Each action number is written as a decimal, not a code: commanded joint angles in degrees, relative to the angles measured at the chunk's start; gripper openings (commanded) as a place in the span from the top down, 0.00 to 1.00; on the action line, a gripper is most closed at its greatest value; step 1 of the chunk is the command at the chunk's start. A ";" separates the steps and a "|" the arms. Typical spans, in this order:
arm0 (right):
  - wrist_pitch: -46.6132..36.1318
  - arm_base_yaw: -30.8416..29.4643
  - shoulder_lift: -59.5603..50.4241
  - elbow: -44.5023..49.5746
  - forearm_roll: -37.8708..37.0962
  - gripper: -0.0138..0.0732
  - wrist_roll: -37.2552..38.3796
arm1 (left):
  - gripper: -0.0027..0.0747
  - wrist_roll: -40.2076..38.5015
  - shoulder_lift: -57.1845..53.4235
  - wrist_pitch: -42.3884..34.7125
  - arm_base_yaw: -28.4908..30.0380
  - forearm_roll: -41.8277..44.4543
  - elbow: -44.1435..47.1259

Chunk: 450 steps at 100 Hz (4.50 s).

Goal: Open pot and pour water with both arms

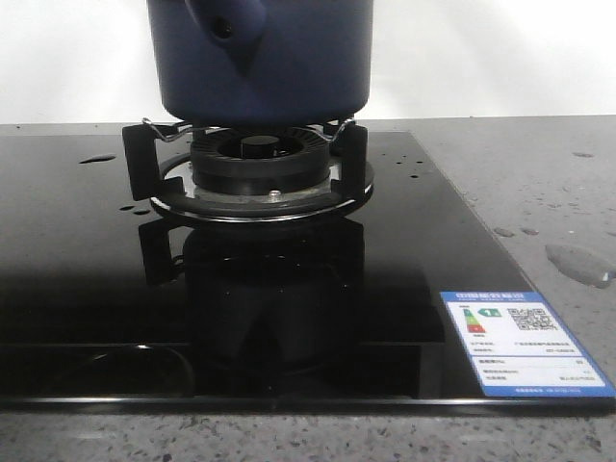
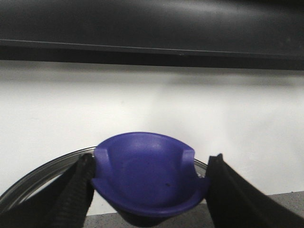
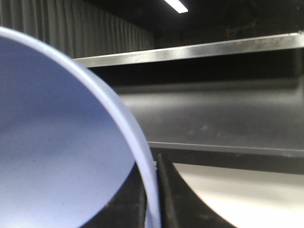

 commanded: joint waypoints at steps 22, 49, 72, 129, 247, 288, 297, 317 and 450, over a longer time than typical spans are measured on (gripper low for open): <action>-5.16 0.21 -3.11 -1.79 -1.52 0.91 -0.06 | 0.44 0.00 -2.12 -6.27 0.08 -0.19 -1.99; -2.92 0.21 -3.22 -1.79 -1.52 0.91 -0.06 | 0.44 0.00 -2.12 -6.27 0.08 -0.19 -1.99; 16.34 -0.41 -5.93 -4.38 -1.29 0.90 -0.06 | 0.44 0.00 -2.12 -6.16 0.08 -0.19 -1.99; 99.42 -26.09 -7.71 -21.02 1.18 0.90 9.04 | 0.44 0.00 -2.12 -6.20 -11.38 0.38 -1.99; 99.36 -35.34 -4.19 -2.55 -3.27 0.90 9.04 | 0.44 0.00 -2.12 -6.56 -13.87 0.38 -1.99; 101.83 -35.34 -4.74 -5.82 -3.27 0.34 8.94 | 0.44 0.00 -2.12 -5.63 -13.87 0.38 -1.99; 102.92 -35.34 -6.43 -7.97 -3.27 0.34 8.94 | 0.44 0.00 -1.89 -3.92 -13.87 0.38 -1.99; 103.19 -35.34 -11.57 -10.58 -2.27 0.34 8.94 | 0.44 0.00 -0.73 -3.22 -15.49 -0.41 -1.99; 104.10 -35.34 -18.92 -10.64 -0.70 0.34 8.85 | 0.44 0.00 12.70 -12.08 -24.07 -0.27 -1.99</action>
